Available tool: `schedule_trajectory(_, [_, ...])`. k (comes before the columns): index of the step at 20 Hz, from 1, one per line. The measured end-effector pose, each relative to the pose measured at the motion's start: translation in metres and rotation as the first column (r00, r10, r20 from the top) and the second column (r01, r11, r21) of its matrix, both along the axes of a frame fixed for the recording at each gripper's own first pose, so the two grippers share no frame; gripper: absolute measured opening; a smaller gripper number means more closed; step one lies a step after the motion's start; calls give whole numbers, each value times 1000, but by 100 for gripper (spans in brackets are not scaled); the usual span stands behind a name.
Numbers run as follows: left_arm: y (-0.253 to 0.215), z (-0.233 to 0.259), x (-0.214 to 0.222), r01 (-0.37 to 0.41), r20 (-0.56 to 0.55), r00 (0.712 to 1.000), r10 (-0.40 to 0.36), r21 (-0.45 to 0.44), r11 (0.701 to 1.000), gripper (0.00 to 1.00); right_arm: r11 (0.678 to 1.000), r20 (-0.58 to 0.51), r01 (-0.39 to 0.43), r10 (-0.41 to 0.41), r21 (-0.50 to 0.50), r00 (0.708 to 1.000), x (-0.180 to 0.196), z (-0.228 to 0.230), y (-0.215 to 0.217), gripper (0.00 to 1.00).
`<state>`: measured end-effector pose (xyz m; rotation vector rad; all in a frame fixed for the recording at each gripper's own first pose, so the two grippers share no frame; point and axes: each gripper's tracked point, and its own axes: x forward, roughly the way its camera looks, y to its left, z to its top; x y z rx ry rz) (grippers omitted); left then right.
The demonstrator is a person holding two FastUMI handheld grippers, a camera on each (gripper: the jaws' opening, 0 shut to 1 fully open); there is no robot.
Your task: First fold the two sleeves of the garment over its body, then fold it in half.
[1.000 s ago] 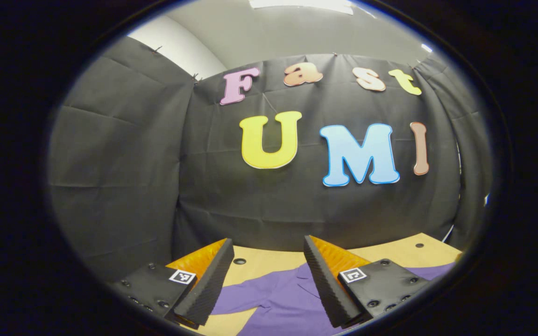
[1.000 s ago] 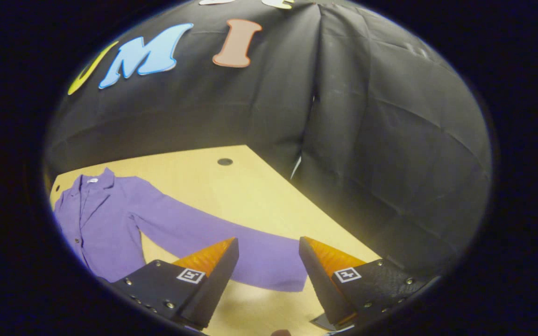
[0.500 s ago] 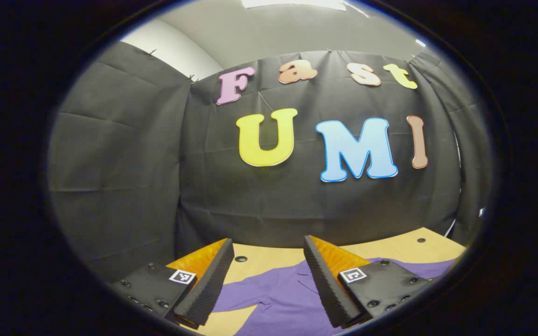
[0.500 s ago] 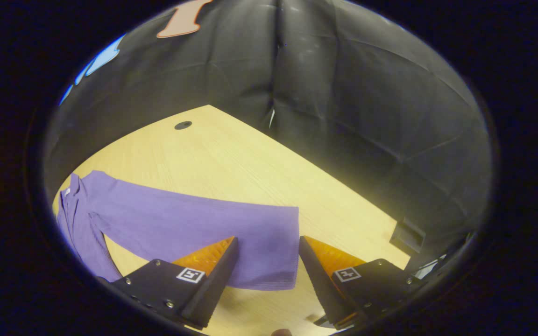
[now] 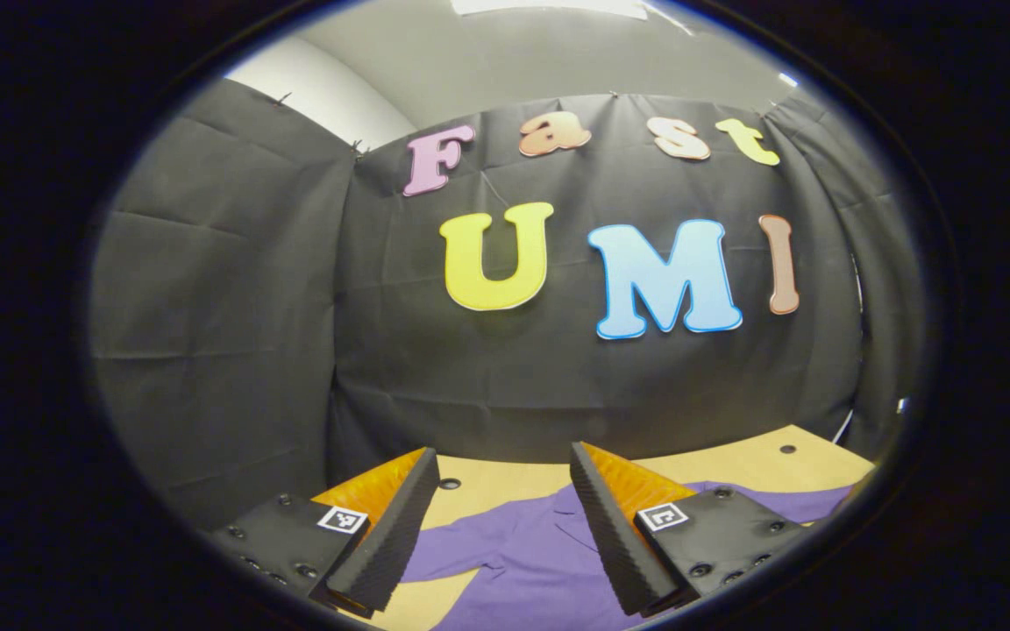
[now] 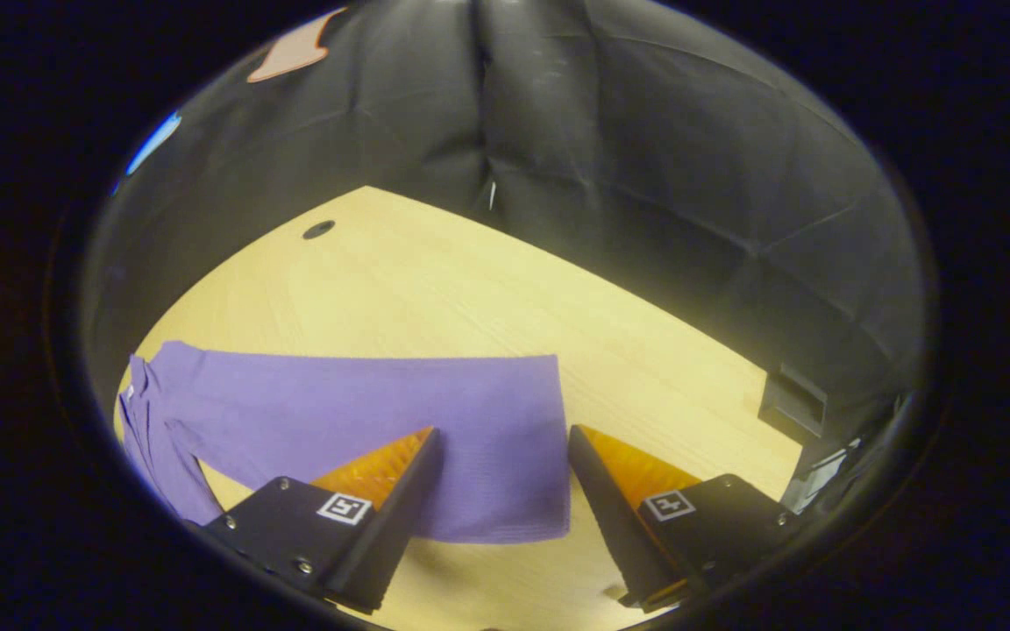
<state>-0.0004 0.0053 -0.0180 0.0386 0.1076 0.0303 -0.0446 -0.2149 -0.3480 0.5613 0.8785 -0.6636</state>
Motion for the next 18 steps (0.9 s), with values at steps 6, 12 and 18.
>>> schedule_trajectory(6, [2, 1, -2, 0, 3, 1000, 0, 4, 1000, 94, 999, 18, 22, -23, 40, 1000, 5, 1, 3, 45])
schedule_trajectory(12, [3, 0, -5, 0, -1, 1000, 0, -6, 1000, 94, 989, 69, 108, -116, 102, 991, 5, 3, 3, 10])
schedule_trajectory(18, [2, -2, -5, 16, -8, 1000, -16, -10, 1000, 94, 992, 228, 65, -90, 112, 970, 15, 18, 4, 1])
